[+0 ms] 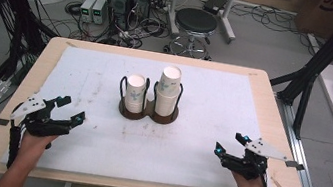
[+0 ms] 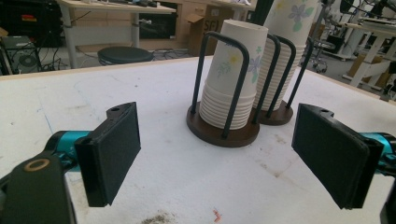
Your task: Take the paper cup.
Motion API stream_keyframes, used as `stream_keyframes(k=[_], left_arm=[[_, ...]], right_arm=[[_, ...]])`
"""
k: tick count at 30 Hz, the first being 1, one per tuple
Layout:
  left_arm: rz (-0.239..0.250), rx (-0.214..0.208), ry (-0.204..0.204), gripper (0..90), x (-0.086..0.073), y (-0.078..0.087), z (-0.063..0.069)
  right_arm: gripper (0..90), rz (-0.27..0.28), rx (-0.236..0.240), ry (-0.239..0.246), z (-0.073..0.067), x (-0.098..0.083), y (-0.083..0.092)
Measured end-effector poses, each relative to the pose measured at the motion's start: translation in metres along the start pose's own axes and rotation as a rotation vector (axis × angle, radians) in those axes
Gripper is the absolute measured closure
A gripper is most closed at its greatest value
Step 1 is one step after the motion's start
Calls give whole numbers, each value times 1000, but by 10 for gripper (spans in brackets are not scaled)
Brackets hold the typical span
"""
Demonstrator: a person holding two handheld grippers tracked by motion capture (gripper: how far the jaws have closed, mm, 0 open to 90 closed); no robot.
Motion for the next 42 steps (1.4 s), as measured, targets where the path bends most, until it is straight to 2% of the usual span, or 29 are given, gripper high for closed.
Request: stream_keyframes(k=[8, 15, 19, 20, 24, 26, 27, 30, 31, 35, 37, 39, 42], left_arm=[[-12, -10, 10, 153, -2, -4, 1], [-18, -31, 12, 153, -2, -9, 4], [-21, -54, 0, 153, 5, -9, 8], [-21, -54, 0, 153, 5, -9, 8], [-20, -81, -11, 153, 20, -13, 15], [-17, -108, -46, 153, 36, -19, 24], [-17, -108, -46, 153, 36, -19, 24], [-12, -153, -78, 152, 57, -31, 38], [-12, -153, -78, 153, 57, -31, 38], [-24, -183, -103, 152, 73, -48, 49], [-53, -197, -118, 152, 80, -64, 56], [-61, -202, -128, 152, 82, -68, 58], [-90, -225, -158, 153, 90, -85, 66]], right_arm=[[192, -1, -4, 2, 2, -2, 0], [192, -1, 12, -26, 4, -5, -1], [192, -8, 23, -57, 3, -3, -1], [192, -11, 18, -50, 3, -2, -1], [192, -8, 9, -30, 0, 1, -2], [192, -9, 18, -22, -3, 3, -3], [192, -11, 20, -24, -4, 3, -3], [192, -15, 26, -30, -4, 2, -5], [192, -17, 26, -25, -3, 2, -5], [192, -20, 29, -29, -4, 2, -6], [192, -21, 32, -27, -3, 1, -6], [192, -22, 32, -29, -2, 1, -6], [192, -21, 34, -31, -1, 0, -6]])
Point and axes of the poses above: each handheld gripper's, and its own axes: y roughly backward along the jaws, x roughly out of its top, z roughly to its right, the point moved 7 cm from there along -y, roughly forward along the jaws, and after that the axes turned 14 degrees about x, right-handed, at the moved point
